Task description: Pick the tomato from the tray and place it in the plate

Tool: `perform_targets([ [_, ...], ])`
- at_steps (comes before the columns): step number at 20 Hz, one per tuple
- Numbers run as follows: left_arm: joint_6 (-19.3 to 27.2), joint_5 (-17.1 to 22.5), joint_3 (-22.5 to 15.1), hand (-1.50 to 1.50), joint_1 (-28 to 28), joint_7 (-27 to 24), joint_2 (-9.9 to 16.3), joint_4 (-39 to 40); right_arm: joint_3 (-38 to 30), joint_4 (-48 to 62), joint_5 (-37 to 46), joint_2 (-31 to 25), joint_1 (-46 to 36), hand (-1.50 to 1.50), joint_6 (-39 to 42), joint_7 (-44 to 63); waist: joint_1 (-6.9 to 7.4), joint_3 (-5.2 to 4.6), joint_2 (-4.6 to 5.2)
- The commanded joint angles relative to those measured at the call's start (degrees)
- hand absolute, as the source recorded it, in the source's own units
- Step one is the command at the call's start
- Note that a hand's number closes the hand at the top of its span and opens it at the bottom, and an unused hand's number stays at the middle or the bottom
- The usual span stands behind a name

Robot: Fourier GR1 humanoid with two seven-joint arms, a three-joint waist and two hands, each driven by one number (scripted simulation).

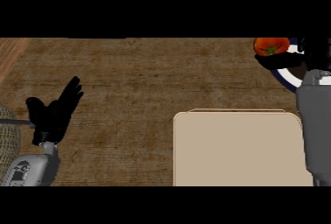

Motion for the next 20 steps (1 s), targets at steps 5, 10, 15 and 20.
perform_targets([
  [5, -0.7, 0.0, 1.0, 0.0, -0.9, -0.6, -0.3, 1.5, -8.6, 13.9, -3.4, -3.4, -6.4, 1.5, -7.3, 1.0, -0.3, 0.04, 0.01],
  [10, 1.9, -2.4, -0.2, 0.0, 0.4, -2.5, -2.6, 0.8, -15.7, 25.6, -9.1, -11.1, -8.2, 1.5, -8.4, -6.5, -0.04, 0.07, 0.16],
  [15, 0.2, -1.7, 0.4, 0.0, 0.1, 1.3, -0.3, -2.7, -17.8, 39.5, -9.0, -16.7, -8.2, 1.5, -12.1, -14.9, 0.56, 0.12, 0.26],
  [20, 1.0, -2.5, -0.3, 0.0, -2.8, -1.7, -3.0, 2.8, -18.3, 50.2, -8.1, -22.7, -7.7, 1.5, -11.0, -21.4, 0.75, 0.16, 0.8],
])
